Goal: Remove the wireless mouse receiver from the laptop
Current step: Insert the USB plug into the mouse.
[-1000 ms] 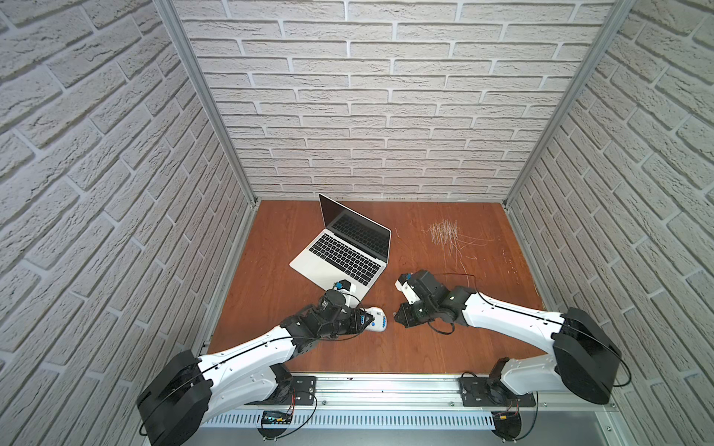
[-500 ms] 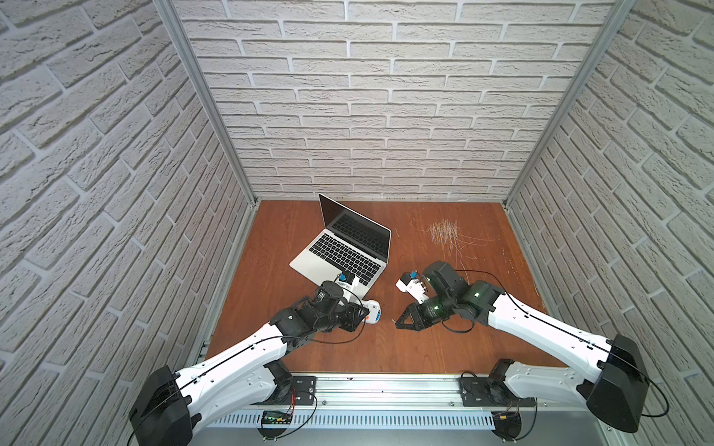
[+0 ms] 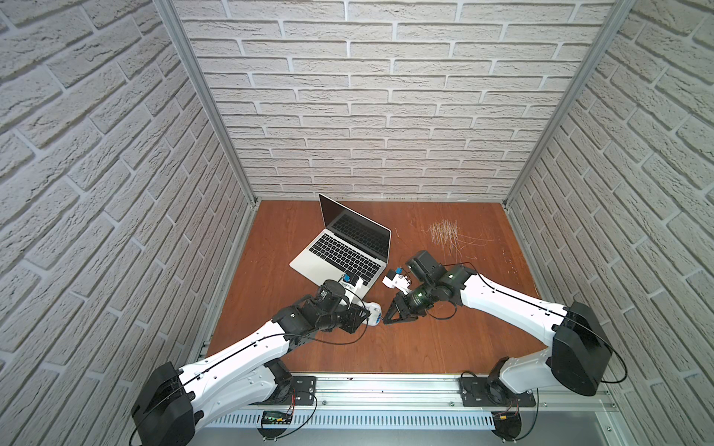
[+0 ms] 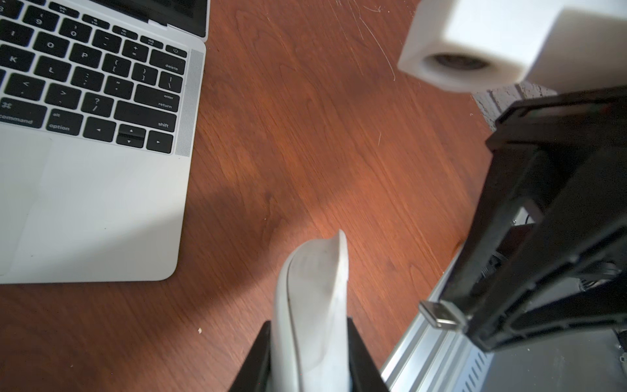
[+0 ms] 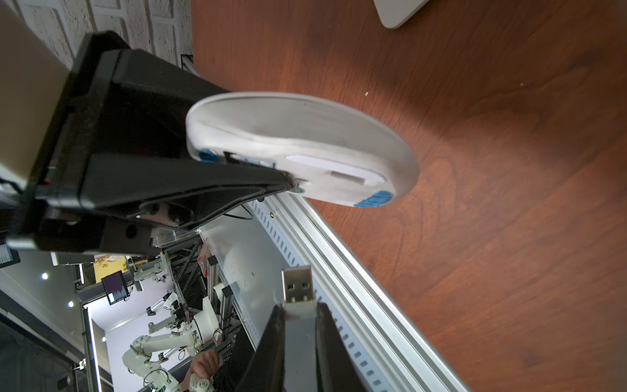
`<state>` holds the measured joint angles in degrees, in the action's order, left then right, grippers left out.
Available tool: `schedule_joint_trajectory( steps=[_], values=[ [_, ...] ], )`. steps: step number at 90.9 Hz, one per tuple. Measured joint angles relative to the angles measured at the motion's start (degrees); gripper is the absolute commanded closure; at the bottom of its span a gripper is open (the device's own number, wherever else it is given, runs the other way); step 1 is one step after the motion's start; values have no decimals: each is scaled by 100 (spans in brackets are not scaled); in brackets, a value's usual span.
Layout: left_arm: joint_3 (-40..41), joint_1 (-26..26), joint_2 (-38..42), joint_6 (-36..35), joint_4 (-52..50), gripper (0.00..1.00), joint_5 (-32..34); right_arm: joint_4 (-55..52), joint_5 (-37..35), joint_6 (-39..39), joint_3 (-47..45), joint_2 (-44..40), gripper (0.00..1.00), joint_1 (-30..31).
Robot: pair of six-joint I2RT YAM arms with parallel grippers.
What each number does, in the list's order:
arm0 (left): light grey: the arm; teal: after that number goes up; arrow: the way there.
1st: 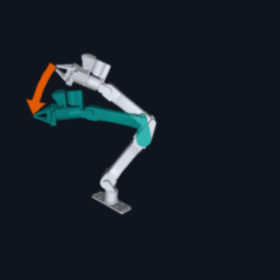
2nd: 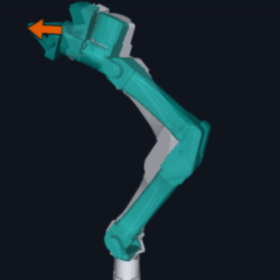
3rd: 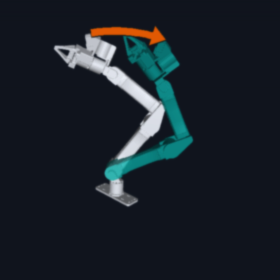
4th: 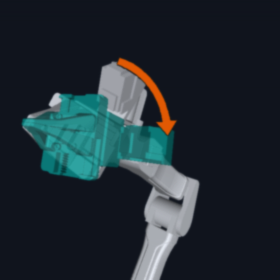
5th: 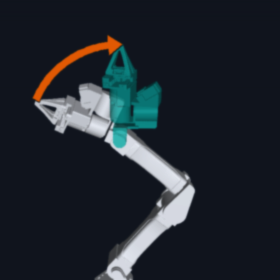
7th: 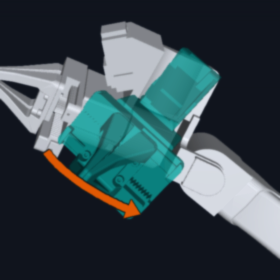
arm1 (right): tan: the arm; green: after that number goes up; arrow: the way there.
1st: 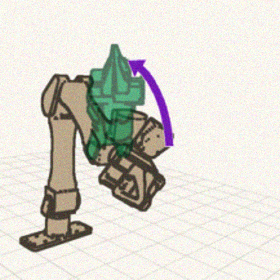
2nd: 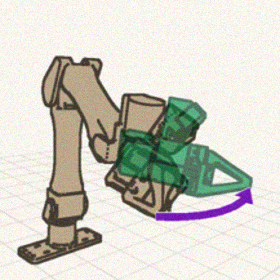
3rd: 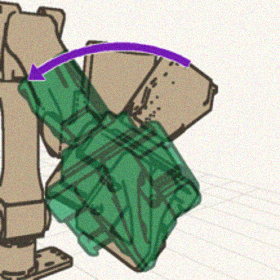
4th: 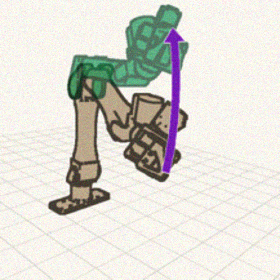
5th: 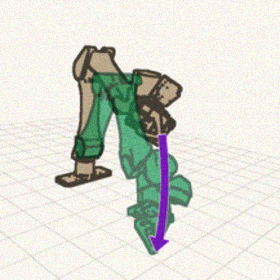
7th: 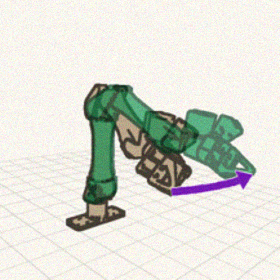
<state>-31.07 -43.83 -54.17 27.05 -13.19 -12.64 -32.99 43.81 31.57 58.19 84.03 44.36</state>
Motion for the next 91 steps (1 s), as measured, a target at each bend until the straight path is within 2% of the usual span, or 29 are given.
schedule_joint_trajectory(
  steps=[24, 91],
  values=[
    [0, 0, -127, -17, 20, 94, -118, 46, 74, 22, 72, 476, 97, -57],
    [11, 0, -153, -22, 81, 96, -306, 404, 68, 317, 72, 750, 97, -251]
  ],
)
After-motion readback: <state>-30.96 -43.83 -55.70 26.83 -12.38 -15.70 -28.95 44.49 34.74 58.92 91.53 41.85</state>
